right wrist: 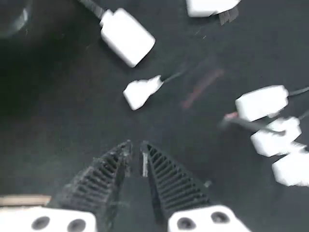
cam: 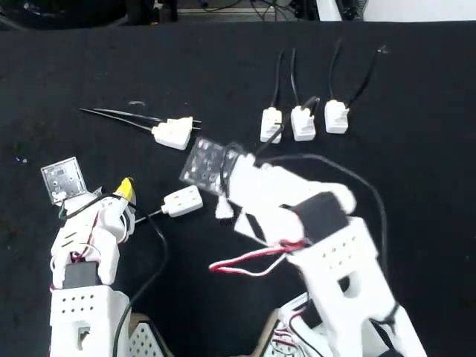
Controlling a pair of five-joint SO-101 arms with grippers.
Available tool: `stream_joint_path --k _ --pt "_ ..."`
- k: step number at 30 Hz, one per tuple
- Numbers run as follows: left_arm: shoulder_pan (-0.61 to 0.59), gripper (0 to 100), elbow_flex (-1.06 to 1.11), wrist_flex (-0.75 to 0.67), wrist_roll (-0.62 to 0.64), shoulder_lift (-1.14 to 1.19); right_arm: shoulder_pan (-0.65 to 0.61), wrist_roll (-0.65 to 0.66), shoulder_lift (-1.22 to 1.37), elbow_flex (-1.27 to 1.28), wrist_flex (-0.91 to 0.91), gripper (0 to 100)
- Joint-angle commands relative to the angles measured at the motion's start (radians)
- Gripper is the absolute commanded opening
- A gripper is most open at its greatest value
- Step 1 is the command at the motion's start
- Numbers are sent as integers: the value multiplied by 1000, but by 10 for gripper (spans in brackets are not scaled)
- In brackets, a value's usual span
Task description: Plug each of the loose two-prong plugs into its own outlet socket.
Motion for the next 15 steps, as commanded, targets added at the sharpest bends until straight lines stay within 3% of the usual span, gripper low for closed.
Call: stream_joint_path --k 1,6,9,15 --pt "-8 188 -28 -12 5 -12 23 14 -21 226 -157 11" --pt "-8 188 -28 -12 5 -12 44 6 -21 371 -334 14" --pt "-8 188 -28 -12 5 -12 75 -69 -21 355 -359 23" --pt "-8 188 -27 -17 5 -12 75 -304 -12 318 -488 204"
